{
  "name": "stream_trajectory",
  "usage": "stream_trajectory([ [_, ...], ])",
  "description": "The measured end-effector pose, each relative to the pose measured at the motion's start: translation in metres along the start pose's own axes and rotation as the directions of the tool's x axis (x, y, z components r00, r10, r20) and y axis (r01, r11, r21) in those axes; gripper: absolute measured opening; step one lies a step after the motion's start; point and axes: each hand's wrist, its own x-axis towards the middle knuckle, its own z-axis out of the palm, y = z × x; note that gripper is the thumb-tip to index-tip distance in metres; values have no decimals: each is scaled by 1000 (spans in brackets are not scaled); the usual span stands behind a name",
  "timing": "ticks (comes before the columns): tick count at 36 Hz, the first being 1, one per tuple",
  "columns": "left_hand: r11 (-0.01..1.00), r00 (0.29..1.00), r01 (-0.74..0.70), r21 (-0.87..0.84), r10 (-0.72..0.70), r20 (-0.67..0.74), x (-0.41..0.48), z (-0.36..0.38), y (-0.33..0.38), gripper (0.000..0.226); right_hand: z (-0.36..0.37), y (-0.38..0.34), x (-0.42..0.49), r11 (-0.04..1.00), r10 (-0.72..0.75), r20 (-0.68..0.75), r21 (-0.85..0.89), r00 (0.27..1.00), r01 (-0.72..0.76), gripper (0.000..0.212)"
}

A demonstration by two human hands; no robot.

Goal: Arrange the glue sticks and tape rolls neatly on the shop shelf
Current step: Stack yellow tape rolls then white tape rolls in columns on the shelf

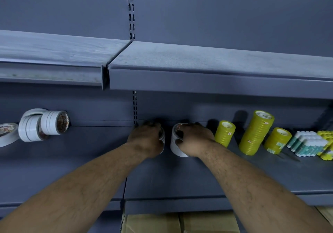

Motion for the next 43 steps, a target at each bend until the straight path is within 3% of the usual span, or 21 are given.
stream_trajectory([
  [4,998,996,-40,39,43,-79,-2,-4,4,68,-2,-6,-2,1000,-18,-105,-19,994,17,41],
  [8,1000,996,-28,8,28,-89,-5,-12,0,67,-4,-11,-4,996,-81,-100,21,992,84,57],
  [13,999,996,52,14,-51,-71,-29,-28,-19,73,-4,-30,0,986,-141,-50,86,989,145,60],
  [17,985,982,166,46,-161,-96,-62,-32,-41,71,5,-61,4,956,-266,-97,102,959,275,56],
  [25,907,912,402,125,-385,-144,-149,-38,-113,73,25,-157,-16,839,-509,-168,121,844,530,54],
  [29,857,859,505,101,-487,-161,-194,-46,-151,71,25,-210,-32,790,-588,-128,120,798,601,55],
  [36,819,805,573,37,-554,-211,-267,-65,-219,71,20,-301,-56,755,-635,-120,113,763,646,54],
  [43,808,795,588,21,-573,-199,-338,-80,-302,69,23,-405,-90,746,-647,-101,121,756,655,52],
])
